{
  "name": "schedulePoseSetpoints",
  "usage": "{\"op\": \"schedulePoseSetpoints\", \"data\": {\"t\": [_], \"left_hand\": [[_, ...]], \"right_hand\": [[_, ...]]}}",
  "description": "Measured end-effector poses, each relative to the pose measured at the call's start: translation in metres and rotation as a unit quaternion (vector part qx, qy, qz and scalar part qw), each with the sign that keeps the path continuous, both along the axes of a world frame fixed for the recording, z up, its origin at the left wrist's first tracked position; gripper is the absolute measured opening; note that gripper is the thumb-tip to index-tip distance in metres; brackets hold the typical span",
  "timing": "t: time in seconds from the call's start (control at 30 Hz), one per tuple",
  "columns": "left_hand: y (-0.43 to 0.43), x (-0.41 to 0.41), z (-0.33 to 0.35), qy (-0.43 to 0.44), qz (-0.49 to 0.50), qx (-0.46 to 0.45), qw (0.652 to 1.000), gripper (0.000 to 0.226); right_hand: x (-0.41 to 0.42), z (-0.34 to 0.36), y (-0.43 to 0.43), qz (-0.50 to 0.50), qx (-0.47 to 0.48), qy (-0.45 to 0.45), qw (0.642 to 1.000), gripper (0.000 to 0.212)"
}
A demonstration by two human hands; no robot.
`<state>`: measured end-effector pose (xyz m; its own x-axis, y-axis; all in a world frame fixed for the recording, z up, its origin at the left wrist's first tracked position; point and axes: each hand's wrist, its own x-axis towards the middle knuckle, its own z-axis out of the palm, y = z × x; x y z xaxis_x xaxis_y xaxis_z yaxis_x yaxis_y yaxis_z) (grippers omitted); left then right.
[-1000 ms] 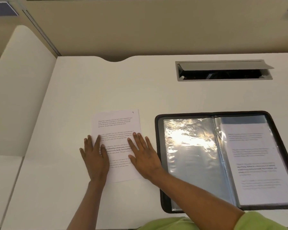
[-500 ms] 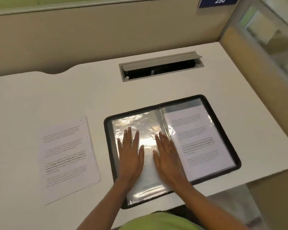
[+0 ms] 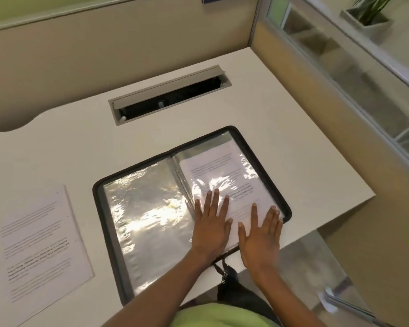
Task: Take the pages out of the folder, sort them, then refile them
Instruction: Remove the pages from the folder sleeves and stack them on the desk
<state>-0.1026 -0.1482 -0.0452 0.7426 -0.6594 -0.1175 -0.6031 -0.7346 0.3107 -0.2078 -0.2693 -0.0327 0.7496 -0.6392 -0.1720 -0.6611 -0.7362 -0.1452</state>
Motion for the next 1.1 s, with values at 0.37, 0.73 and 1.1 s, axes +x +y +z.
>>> {"op": "schedulePoseSetpoints", "data": {"t": [0.37, 0.73, 1.1], "left_hand": [[0.001, 0.006, 0.017, 0.108, 0.058, -0.105, 0.987, 0.063], [0.068, 0.078, 0.094, 0.374, 0.461, -0.458, 0.662, 0.030], [0.180, 0.065, 0.066, 0.256, 0.569, -0.339, 0.704, 0.008]], "right_hand": [[0.005, 0.025, 0.000, 0.026, 0.172, -0.150, 0.973, 0.065], [0.011, 0.026, 0.057, 0.394, 0.083, -0.178, 0.898, 0.083], [0.044, 0.040, 0.008, 0.237, 0.172, -0.171, 0.941, 0.055]]}}
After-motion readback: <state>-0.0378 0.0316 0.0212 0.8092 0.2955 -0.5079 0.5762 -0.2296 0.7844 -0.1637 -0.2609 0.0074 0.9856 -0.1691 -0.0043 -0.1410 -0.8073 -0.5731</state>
